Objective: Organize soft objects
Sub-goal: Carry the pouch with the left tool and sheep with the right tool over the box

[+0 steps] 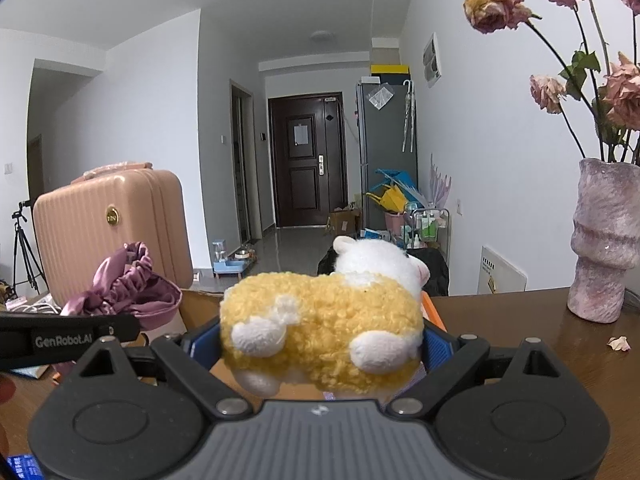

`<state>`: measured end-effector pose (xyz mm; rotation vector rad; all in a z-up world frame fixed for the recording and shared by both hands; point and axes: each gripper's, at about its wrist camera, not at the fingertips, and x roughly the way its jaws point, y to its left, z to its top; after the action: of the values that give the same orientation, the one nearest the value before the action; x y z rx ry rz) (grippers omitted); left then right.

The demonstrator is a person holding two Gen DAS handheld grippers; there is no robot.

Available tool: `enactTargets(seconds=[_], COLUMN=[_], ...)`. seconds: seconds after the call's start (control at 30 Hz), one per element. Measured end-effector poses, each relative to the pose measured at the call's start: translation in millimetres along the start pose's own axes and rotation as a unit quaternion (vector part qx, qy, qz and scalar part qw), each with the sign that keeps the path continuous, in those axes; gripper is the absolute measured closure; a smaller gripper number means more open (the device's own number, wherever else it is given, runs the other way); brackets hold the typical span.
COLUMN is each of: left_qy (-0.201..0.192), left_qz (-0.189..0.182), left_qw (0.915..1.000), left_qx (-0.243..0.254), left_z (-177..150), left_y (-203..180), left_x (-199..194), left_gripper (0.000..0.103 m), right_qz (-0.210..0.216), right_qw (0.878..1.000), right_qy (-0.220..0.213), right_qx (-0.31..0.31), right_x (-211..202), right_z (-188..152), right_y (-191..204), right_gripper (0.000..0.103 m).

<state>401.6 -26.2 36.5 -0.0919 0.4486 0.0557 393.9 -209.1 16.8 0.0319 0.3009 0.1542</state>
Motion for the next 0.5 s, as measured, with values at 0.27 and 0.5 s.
enactTargets(seconds=[0.27,0.5], left_qy=[0.015,0.024], left_qz=[0.006,0.009], left_qw=[0.9998,0.9996], left_qx=[-0.008,-0.011], left_z=[0.4,2.4], left_y=[-0.4,-2.8], left_x=[10.8,18.7], left_gripper=[0.066,0.066], right_qz=[-0.007,-0.011], right_qw=[1.000,1.000], right_qy=[0.011,0.024], right_qx=[-0.003,0.000], right_x=[7.7,19.5], right_z=[1.1,1.3], right_y=[0.0,-0.5], right_gripper=[0.008,0.008])
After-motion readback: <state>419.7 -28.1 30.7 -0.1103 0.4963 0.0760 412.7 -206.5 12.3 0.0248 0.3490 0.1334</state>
